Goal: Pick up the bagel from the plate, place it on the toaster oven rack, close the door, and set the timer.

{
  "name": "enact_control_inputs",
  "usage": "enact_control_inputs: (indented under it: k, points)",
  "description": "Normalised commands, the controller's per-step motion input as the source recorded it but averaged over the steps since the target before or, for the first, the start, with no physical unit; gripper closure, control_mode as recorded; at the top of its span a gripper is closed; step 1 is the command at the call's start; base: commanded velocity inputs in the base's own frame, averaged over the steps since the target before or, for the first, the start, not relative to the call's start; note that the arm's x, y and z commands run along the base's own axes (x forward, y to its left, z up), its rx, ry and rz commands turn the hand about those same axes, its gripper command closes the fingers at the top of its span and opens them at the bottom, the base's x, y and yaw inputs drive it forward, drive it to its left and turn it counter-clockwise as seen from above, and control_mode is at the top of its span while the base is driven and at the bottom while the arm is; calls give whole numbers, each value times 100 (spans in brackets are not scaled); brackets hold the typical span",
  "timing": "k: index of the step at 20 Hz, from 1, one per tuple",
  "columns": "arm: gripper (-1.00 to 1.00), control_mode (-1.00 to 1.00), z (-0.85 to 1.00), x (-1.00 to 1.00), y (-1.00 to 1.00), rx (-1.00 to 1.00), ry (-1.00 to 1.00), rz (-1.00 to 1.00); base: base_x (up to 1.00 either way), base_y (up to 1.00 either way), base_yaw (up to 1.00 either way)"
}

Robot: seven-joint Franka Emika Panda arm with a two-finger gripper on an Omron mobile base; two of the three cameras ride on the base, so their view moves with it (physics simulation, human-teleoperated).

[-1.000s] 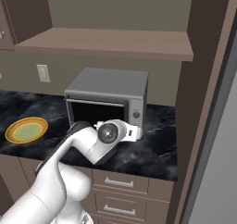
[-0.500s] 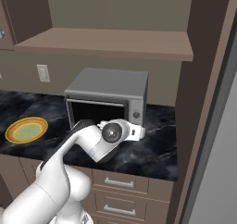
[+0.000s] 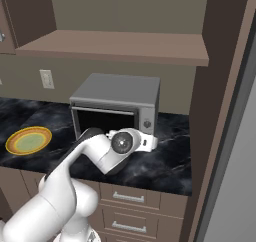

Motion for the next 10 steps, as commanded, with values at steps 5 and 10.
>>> enact_control_inputs:
  k: [5,10]
  points:
    - [-100,-100,-12,9,-5,0,0,0,0,0,0]
    - [-100,-100,-17,10,0,0,0,0,0,0,0]
